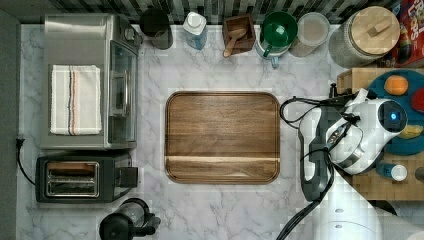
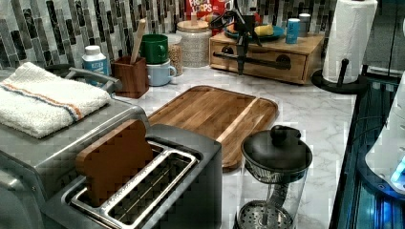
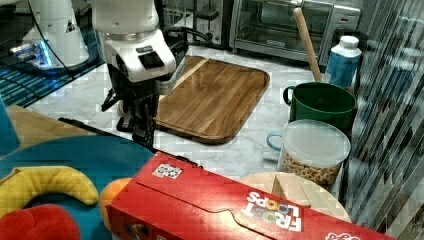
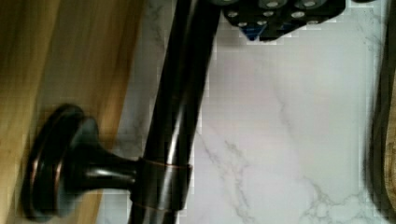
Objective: Close the drawer.
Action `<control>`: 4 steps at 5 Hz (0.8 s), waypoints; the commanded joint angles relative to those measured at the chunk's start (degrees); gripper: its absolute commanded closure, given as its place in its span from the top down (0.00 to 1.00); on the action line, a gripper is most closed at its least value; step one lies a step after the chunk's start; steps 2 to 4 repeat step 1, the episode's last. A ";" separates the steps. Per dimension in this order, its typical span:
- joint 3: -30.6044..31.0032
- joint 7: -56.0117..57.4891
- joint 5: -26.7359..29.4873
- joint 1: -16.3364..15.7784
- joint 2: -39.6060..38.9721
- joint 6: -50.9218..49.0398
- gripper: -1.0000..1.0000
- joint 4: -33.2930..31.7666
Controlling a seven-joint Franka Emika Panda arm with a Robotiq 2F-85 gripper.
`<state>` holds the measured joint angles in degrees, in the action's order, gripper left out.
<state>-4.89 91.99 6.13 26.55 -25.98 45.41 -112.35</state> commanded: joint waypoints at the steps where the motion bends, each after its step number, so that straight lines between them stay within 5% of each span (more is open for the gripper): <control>1: -5.22 2.43 -1.63 5.44 -1.23 5.50 0.00 10.69; 4: -5.22 2.43 -1.63 5.44 -1.23 5.50 0.00 10.69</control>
